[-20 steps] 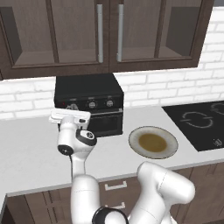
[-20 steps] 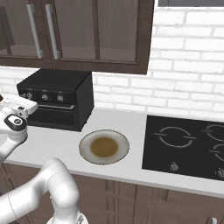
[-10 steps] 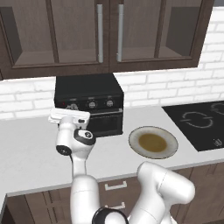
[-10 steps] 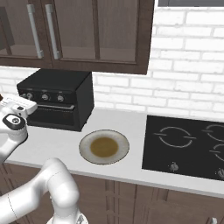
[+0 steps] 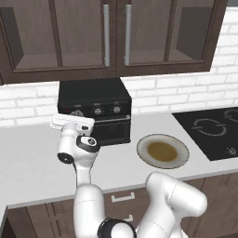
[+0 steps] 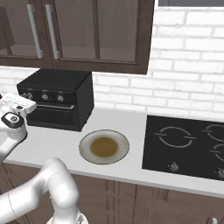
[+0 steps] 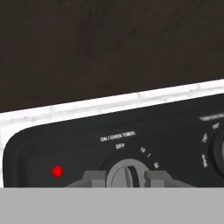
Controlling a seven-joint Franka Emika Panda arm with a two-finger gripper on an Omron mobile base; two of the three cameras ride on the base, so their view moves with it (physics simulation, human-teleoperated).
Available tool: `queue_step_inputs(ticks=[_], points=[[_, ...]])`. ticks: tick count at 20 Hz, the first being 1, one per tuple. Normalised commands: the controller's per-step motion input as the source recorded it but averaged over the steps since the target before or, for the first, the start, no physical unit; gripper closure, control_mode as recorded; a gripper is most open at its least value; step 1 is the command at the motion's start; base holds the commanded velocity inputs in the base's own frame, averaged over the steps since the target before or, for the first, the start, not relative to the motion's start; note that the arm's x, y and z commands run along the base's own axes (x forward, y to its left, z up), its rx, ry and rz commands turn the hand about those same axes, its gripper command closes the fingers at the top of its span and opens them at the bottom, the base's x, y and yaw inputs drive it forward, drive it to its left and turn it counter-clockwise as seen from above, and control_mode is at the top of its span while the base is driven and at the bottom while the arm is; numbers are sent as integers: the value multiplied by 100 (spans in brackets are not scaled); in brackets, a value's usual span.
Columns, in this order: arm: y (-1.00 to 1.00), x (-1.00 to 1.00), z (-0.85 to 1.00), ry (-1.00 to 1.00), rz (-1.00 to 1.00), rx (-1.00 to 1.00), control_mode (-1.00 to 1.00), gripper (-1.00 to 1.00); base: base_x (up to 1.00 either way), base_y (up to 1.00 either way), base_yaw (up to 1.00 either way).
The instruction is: Pick up the kebab skewer and baguette bread, and place them inside the toaster oven. Close the toaster oven door and start by setting the timer.
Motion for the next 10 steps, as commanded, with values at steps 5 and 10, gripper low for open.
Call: queue_step_inputs(ticks=[5, 10], points=[[-50, 7, 0, 0, 0, 8, -100, 100, 0, 0, 0], [-31, 7, 0, 0, 0, 12, -100, 100, 0, 0, 0]])
